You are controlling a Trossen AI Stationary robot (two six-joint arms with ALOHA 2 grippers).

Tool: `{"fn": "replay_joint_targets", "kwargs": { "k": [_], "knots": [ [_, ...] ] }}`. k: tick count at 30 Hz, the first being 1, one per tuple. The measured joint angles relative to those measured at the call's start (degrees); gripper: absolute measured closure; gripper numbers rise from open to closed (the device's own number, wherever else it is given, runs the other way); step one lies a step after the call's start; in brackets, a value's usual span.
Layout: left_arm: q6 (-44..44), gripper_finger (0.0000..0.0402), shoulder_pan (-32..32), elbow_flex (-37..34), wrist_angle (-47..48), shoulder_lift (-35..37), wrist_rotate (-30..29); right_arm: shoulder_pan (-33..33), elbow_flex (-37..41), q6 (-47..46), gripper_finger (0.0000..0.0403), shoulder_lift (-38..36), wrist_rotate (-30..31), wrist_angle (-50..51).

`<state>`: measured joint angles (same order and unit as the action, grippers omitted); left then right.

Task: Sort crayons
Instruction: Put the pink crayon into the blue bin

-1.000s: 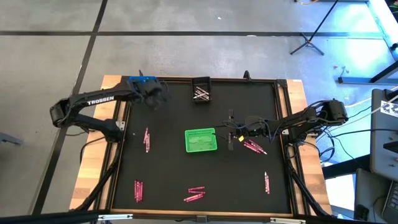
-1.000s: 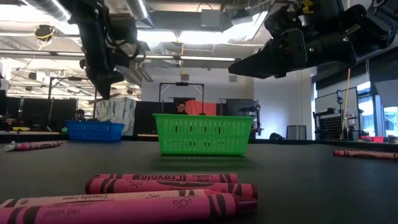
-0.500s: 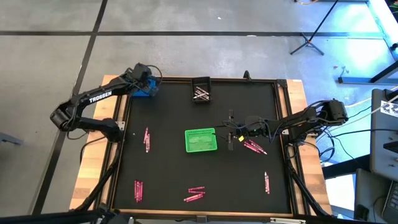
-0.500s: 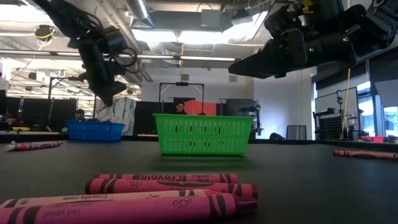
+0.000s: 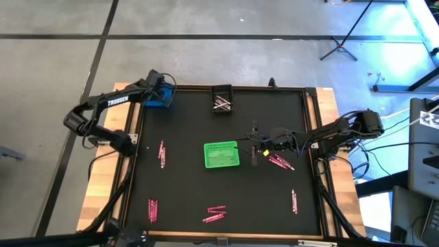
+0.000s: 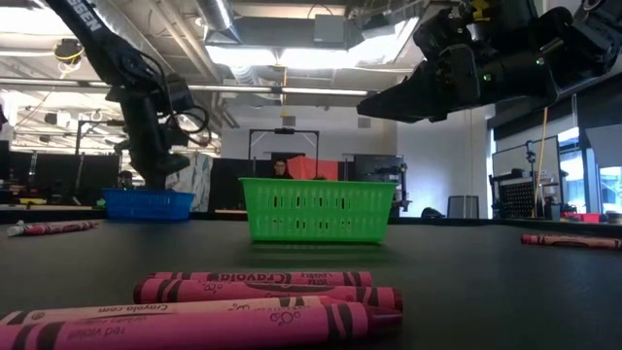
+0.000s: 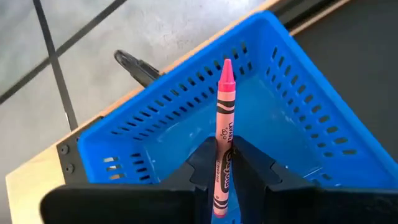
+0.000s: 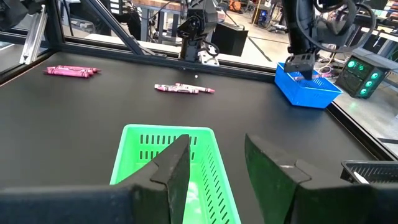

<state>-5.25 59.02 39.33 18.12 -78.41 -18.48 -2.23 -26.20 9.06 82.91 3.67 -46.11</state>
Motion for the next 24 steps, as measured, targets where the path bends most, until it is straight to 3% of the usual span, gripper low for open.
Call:
{"fn": "replay_joint_targets", "kwargs": {
  "k": [12,20,24],
  "knots": [
    [1.2,0.0361,0.2,0.1,-0.9,-0.1,0.0,0.0,0.0,0.2,0.0253,0.0,0.0,0.3],
    [1.9,0.0303,1.1,2.2,2.4,-0.1,2.8,0.0,0.0,0.2,0.0253,0.0,0.0,0.4],
    [2.0,0.0293,0.6,5.1,7.3,0.2,3.6,0.0,0.0,0.2,0.0253,0.0,0.0,0.5]
  ]
}}
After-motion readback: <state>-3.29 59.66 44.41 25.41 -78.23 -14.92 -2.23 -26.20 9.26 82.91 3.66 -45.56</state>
